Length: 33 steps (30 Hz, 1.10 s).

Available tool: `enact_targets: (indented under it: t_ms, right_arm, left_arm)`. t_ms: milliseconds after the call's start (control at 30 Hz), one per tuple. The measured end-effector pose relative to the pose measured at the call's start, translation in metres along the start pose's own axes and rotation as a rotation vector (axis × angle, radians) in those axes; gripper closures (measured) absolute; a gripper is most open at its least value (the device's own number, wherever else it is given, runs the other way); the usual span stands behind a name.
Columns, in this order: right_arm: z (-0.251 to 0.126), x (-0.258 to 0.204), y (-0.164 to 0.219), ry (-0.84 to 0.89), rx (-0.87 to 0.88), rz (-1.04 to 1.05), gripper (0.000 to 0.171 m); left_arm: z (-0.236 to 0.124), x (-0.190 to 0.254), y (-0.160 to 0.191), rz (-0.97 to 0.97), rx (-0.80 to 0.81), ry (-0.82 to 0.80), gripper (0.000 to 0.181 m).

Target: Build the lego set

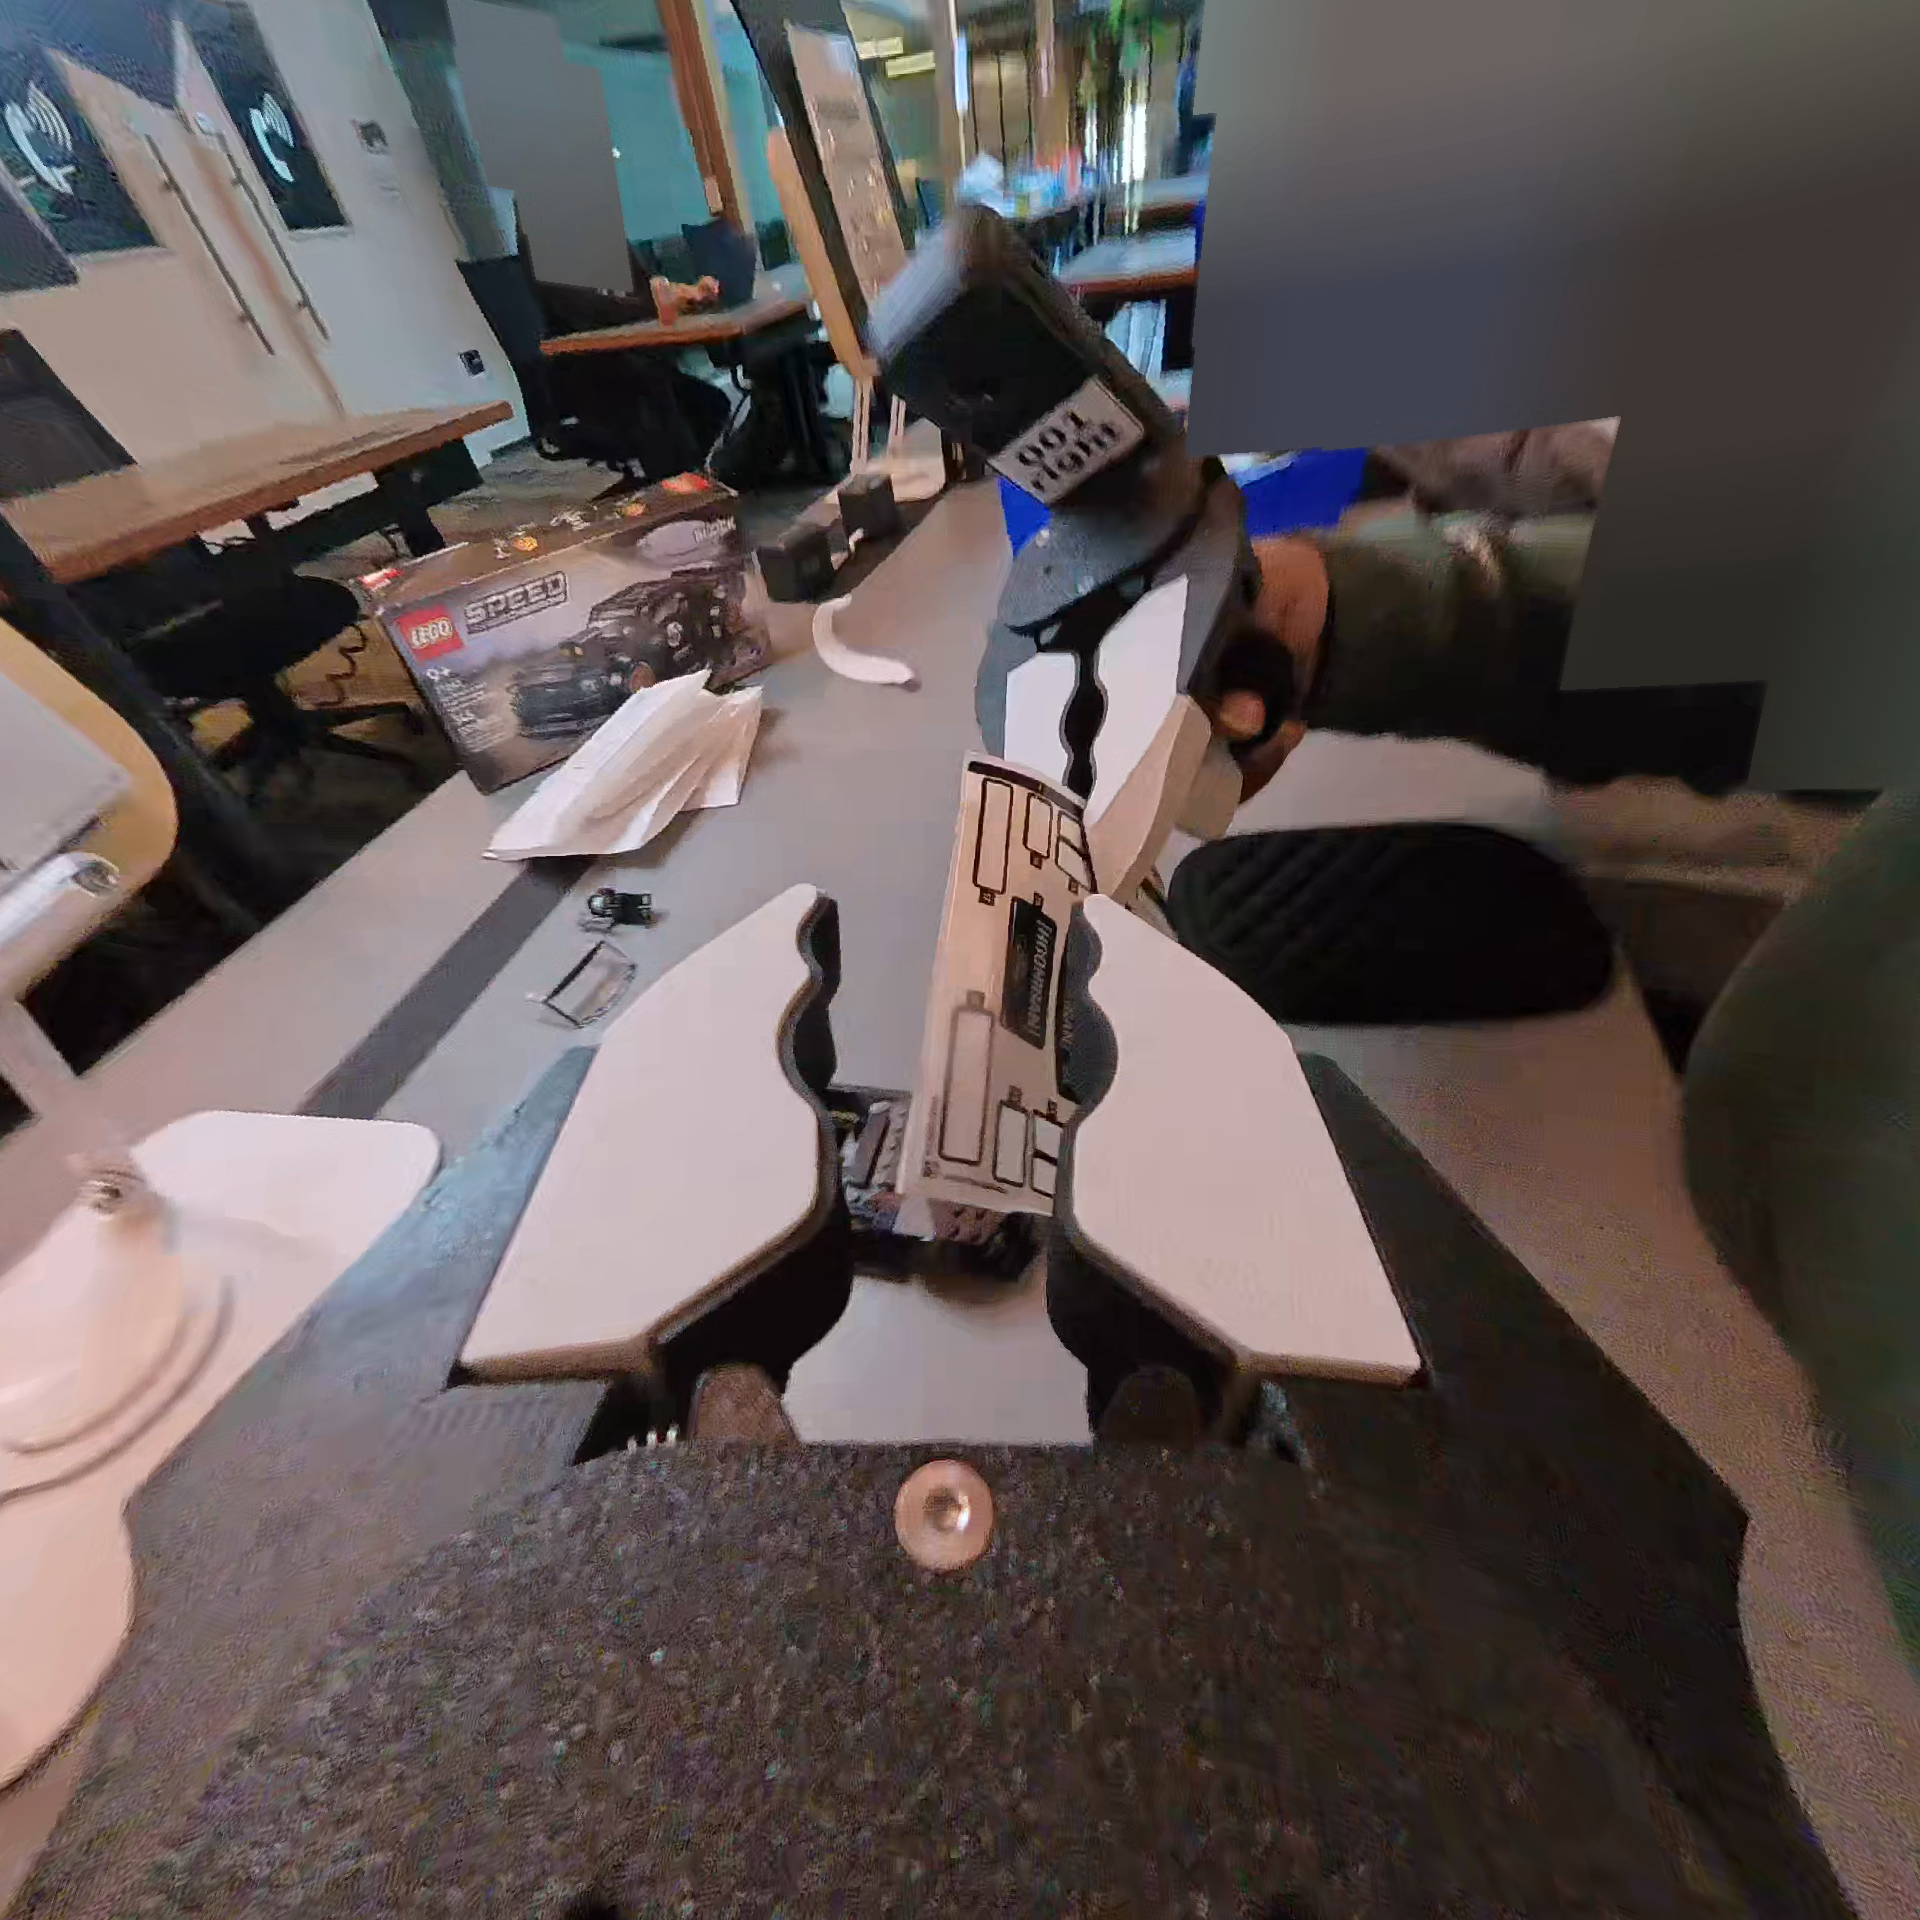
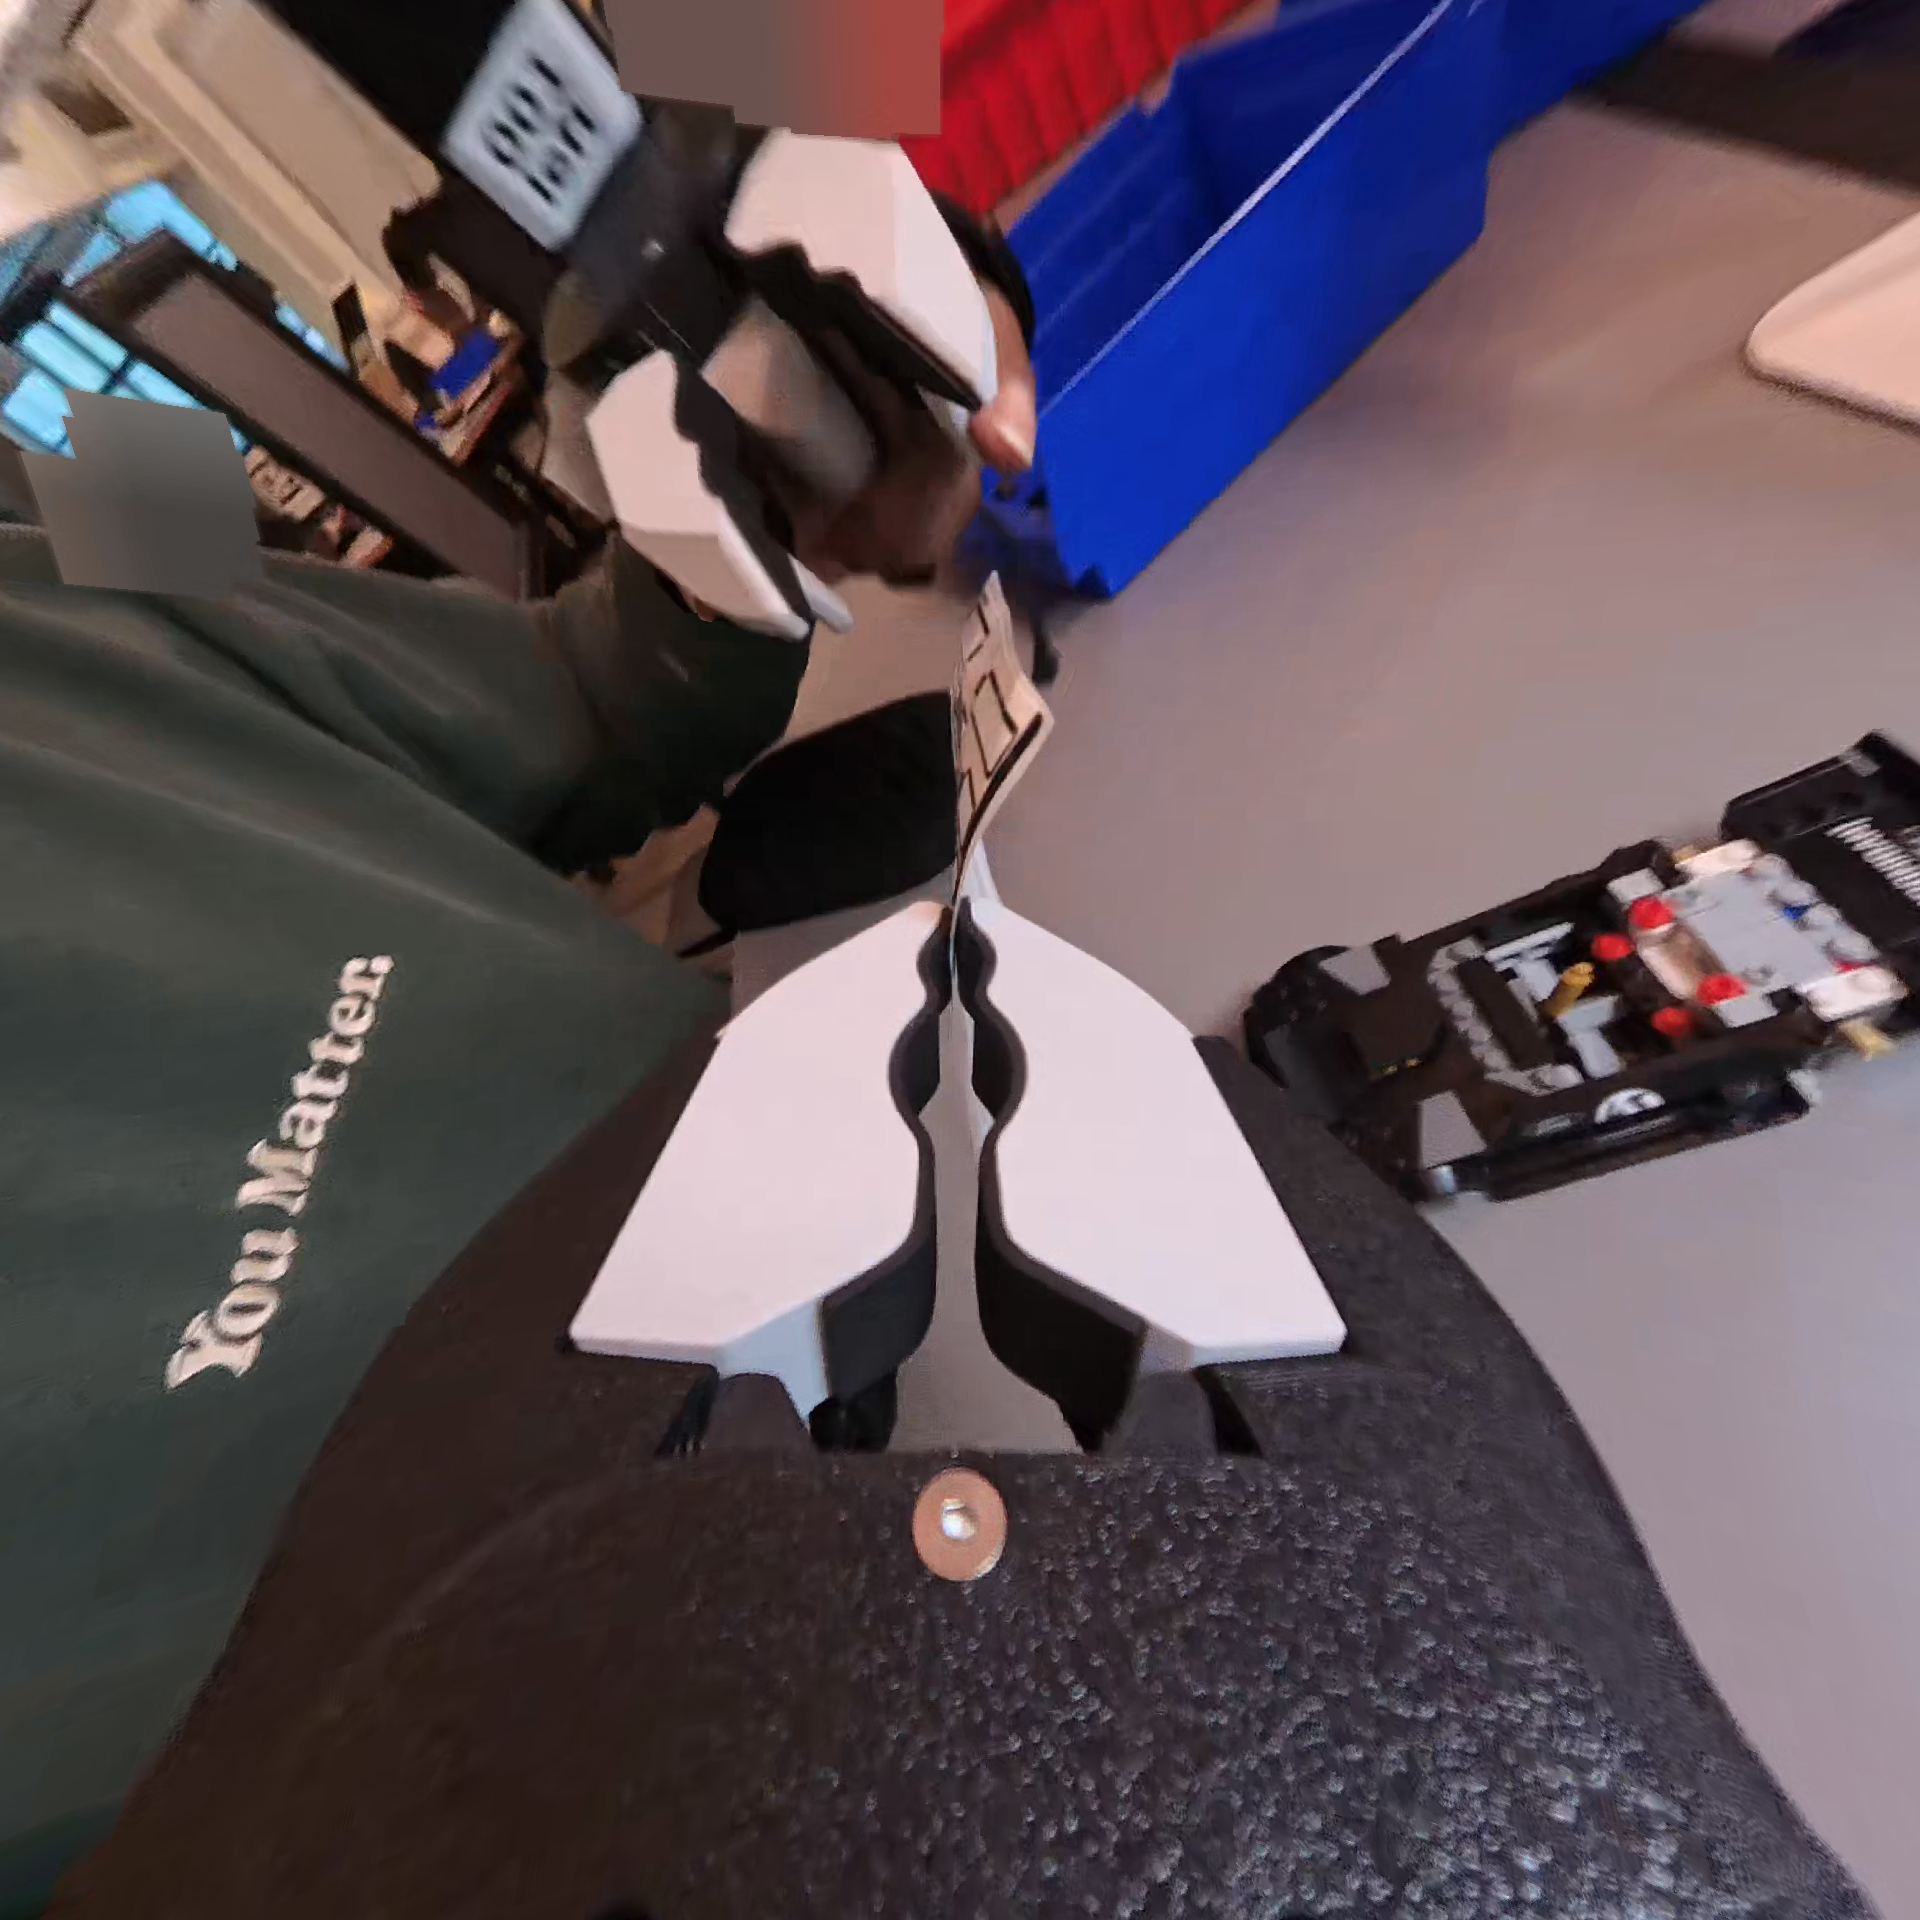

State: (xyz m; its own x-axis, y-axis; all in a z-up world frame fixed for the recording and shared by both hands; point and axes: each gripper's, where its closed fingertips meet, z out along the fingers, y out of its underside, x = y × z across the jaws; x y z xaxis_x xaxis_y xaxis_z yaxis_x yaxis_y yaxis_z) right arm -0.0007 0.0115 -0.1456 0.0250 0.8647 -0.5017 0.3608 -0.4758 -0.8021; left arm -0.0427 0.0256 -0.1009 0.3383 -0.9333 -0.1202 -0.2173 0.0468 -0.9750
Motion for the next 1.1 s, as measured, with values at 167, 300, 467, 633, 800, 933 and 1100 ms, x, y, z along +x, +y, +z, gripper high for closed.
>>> enact_targets:
  t_ms: [167,300,467,633,800,933,1100]
  right_arm:
    - [0.006,-0.016,0.007,-0.084,-0.118,0.010,0.171]
    - [0.007,-0.024,0.009,-0.105,-0.151,-0.013,0.171]
    - [0.005,-0.028,0.012,-0.136,-0.140,0.001,0.171]
    - [0.005,-0.027,0.013,-0.143,-0.122,-0.017,0.171]
    - [0.006,-0.019,0.008,-0.059,-0.070,-0.114,0.169]
    - [-0.007,-0.007,-0.017,0.179,0.065,-0.353,0.146]
    - [-0.006,-0.031,-0.027,0.340,0.055,-0.695,0.148]
  left_arm:
    - [0.015,0.031,0.027,0.326,-0.315,0.056,0.136]
    - [0.019,0.041,0.043,0.347,-0.387,0.092,0.146]
    - [0.019,0.051,0.041,0.286,-0.344,0.125,0.162]
    - [0.019,0.056,0.041,0.199,-0.300,0.154,0.170]
    - [0.019,0.046,0.044,0.150,-0.266,0.108,0.179]
    - [0.018,0.033,0.048,0.227,-0.299,0.011,0.180]
    - [0.022,0.024,0.052,0.393,-0.376,-0.079,0.180]
